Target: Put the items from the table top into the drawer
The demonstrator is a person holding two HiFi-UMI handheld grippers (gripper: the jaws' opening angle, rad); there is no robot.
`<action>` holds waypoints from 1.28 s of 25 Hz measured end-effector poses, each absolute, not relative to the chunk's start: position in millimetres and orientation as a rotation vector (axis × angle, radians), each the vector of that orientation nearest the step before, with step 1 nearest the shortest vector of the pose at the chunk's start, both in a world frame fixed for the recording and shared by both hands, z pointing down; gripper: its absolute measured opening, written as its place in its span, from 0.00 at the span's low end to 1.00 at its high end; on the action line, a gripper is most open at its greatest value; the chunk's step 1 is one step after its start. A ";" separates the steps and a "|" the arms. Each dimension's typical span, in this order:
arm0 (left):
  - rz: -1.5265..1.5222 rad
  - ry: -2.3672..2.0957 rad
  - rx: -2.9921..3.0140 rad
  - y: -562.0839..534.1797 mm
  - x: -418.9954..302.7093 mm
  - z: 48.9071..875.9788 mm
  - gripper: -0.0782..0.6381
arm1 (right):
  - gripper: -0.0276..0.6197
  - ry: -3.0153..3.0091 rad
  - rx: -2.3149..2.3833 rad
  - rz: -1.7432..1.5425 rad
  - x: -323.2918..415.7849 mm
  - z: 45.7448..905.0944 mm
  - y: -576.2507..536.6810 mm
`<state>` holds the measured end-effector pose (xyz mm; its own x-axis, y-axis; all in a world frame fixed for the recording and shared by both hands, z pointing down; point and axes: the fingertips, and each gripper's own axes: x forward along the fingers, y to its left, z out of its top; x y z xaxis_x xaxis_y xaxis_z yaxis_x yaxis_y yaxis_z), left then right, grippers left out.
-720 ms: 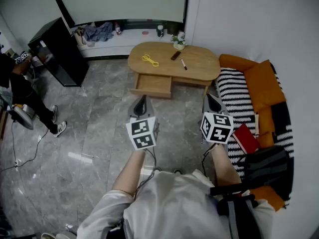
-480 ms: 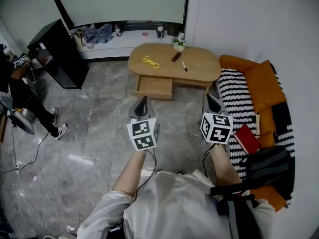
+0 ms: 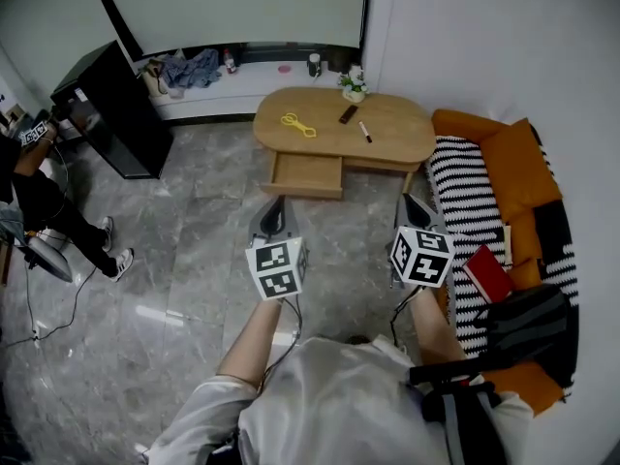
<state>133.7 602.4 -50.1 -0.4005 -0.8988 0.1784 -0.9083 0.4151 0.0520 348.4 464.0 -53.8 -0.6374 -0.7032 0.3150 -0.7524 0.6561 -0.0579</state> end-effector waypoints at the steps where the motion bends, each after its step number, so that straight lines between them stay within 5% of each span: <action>1: 0.085 -2.476 1.602 602.2 130.8 -47.5 0.12 | 0.03 -2.598 1.170 0.279 346.4 -49.5 464.0; 15: 0.121 -2.456 1.567 537.9 84.3 -23.5 0.12 | 0.03 -2.557 1.134 0.320 301.9 -19.6 387.6; 32: 0.117 -2.509 1.380 278.3 -2.5 -22.4 0.12 | 0.03 -2.576 1.016 0.359 211.4 -13.1 96.6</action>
